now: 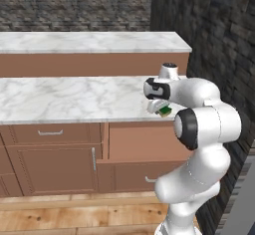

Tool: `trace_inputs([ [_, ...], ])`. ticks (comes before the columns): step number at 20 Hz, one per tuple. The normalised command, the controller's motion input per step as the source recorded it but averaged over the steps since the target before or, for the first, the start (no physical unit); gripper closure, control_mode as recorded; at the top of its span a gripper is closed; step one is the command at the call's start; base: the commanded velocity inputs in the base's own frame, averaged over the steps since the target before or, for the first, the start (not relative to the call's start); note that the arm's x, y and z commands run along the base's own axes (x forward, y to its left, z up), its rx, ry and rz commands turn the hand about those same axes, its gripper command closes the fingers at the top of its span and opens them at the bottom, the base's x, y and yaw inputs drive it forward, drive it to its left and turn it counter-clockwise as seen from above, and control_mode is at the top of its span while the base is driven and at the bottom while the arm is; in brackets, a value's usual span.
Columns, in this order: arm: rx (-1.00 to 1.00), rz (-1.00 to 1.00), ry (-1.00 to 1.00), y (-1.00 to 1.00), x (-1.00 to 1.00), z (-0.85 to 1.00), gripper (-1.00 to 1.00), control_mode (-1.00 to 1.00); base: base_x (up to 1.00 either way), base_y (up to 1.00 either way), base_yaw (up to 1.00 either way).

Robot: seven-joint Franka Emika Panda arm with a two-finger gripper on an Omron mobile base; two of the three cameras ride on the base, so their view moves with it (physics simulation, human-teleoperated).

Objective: Restock the sink supplies by placing the sponge and soap dispenser on the counter and next to the sink. Make sure the soap dispenser is upright.

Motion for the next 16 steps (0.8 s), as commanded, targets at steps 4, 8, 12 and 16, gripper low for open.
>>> trace_inputs([
  [4, 0.0, 0.0, 0.0, 0.15, -0.58, 0.72, 1.0, -1.0, 0.0, 0.0, 0.0],
  [8, 0.0, 0.0, 0.0, 0.34, -0.45, 0.46, 1.0, -1.0, 0.0, 0.0, 0.0],
  [12, 0.0, 0.08, 0.13, 0.61, -0.19, 0.17, 1.0, -1.0, 0.0, 0.0, 0.0],
  [16, -0.01, 0.04, 0.04, 0.19, -0.04, 0.0, 1.0, 1.0, -0.13, 0.65, 0.13],
])
